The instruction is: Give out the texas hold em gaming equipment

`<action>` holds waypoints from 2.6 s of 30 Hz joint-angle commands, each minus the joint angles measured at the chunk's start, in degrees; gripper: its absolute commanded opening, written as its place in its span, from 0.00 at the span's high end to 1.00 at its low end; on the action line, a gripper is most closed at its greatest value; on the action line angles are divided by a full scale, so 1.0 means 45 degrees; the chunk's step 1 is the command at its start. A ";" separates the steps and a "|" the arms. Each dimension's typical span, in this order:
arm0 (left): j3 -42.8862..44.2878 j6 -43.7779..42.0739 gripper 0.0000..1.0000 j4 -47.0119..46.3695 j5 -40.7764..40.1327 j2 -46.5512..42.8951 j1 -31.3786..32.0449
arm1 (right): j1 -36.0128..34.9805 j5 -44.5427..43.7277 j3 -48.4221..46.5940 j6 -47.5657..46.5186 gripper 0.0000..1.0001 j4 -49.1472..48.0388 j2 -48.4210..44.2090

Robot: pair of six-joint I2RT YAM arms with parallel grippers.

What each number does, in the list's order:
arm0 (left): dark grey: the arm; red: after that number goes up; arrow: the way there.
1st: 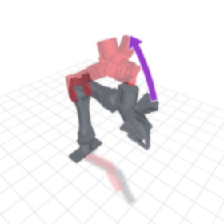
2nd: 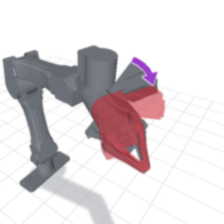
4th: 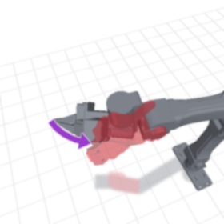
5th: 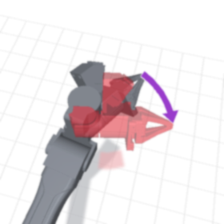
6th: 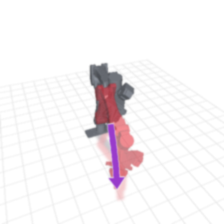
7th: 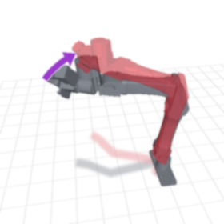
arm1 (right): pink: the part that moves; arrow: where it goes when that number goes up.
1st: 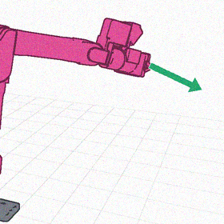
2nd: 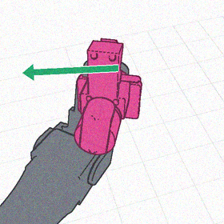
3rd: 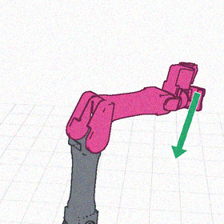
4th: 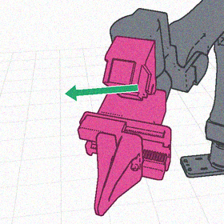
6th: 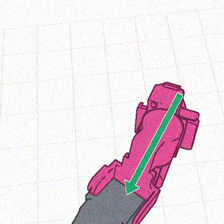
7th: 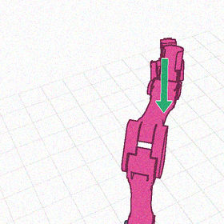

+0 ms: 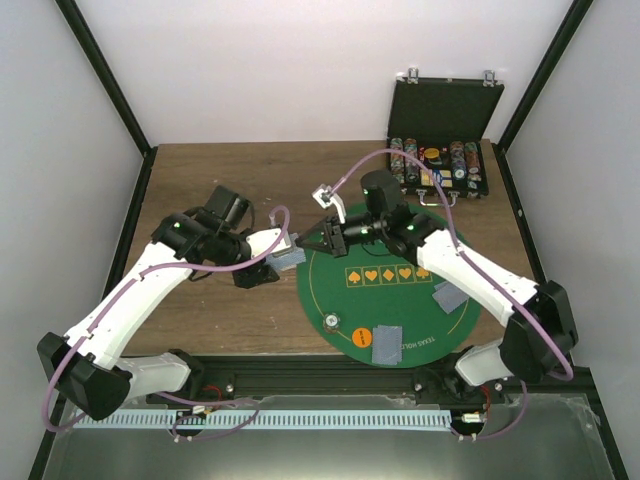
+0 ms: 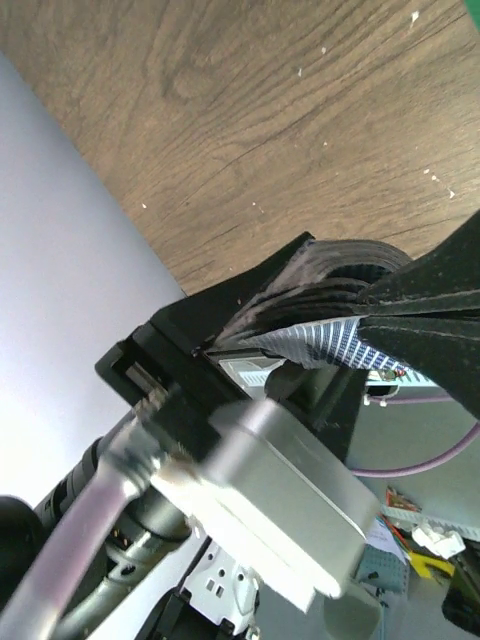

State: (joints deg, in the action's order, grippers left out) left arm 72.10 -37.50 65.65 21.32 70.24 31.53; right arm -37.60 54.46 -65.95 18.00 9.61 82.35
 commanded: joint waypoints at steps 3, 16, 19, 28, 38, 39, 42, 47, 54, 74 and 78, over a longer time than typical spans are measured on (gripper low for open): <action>-0.0120 0.0196 0.48 -0.0267 -0.0188 -0.0052 0.0025 | 0.0832 -0.0872 -0.0678 -0.1171 0.99 0.1927 -0.1704; -0.0456 0.0849 0.48 -0.0877 -0.1163 0.0075 -0.0364 | 0.1453 -1.1053 -0.0866 -0.6798 0.99 0.6121 -0.2628; -0.0444 0.0830 0.48 -0.0897 -0.1082 0.0085 -0.0423 | 0.0865 -1.2868 0.0128 -0.8921 0.99 0.4960 -0.1817; -0.0491 0.0803 0.48 -0.0865 -0.1020 0.0047 -0.0613 | -0.0801 -1.5327 0.1341 -1.1722 0.99 0.0613 0.0760; -0.0527 0.0732 0.48 -0.0897 -0.0833 0.0016 -0.0717 | -0.3039 -1.3875 0.3014 -1.0774 0.99 0.2132 0.2235; -0.0517 0.0720 0.48 -0.0899 -0.0822 0.0017 -0.0717 | -0.3124 -1.3593 0.3069 -1.0650 0.99 0.2210 0.2322; -0.0511 0.0720 0.48 -0.0878 -0.0802 0.0009 -0.0717 | -0.3151 -1.3051 0.2973 -1.0268 0.99 0.2475 0.2556; -0.0527 0.0700 0.48 -0.0858 -0.0780 -0.0022 -0.0717 | -0.3155 -1.2262 0.2698 -1.0267 0.99 0.2787 0.2814; -0.0544 0.0692 0.48 -0.0863 -0.0773 -0.0042 -0.0721 | -0.3167 -1.2501 0.2384 -1.0254 0.99 0.2850 0.3318; -0.0513 0.0658 0.48 -0.0838 -0.0785 -0.0042 -0.0720 | -0.3050 -1.3105 0.2246 -1.1163 0.99 0.2682 0.3556; -0.0481 0.0657 0.48 -0.0840 -0.0773 -0.0032 -0.0728 | -0.3048 -1.3250 0.2383 -1.1431 0.99 0.2676 0.3537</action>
State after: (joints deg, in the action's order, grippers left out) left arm 70.00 -34.52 62.48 16.80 70.39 28.51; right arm -51.51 -4.54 -54.02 -31.53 21.41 97.86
